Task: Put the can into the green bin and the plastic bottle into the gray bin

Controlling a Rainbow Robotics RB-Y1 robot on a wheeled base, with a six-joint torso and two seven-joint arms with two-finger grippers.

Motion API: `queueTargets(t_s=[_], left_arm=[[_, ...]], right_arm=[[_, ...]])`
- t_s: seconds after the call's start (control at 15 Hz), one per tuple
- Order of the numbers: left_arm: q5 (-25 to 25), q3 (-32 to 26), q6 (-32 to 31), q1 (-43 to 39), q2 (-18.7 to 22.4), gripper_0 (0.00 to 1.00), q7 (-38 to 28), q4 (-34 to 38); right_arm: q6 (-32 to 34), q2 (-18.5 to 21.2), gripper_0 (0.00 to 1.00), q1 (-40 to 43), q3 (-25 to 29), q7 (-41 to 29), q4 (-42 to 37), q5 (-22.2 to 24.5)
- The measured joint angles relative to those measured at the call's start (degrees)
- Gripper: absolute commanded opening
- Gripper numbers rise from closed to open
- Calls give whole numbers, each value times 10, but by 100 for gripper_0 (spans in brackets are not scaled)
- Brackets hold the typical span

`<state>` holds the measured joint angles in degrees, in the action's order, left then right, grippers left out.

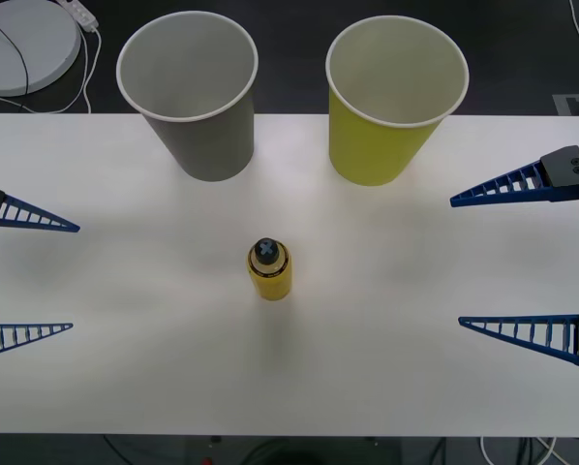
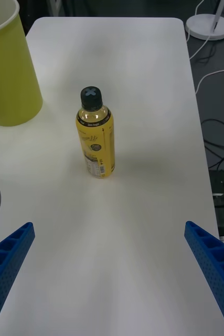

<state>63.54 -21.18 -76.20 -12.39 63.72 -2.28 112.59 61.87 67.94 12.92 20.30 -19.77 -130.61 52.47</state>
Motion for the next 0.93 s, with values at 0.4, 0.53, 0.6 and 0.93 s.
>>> queueTargets(t_s=[0.4,0.53,0.6,0.93], left_arm=[[1,13,1,-11,-5,100,1,-11],[-5,19,9,-13,-5,100,7,-19],[-5,19,9,-13,-4,100,9,-21],[-13,39,35,-19,-4,100,29,-41]], right_arm=[[0,0,100,0,0,0,0,0],[0,0,100,0,0,0,0,0],[0,0,100,0,0,0,0,0],[0,0,100,0,0,0,0,0]])
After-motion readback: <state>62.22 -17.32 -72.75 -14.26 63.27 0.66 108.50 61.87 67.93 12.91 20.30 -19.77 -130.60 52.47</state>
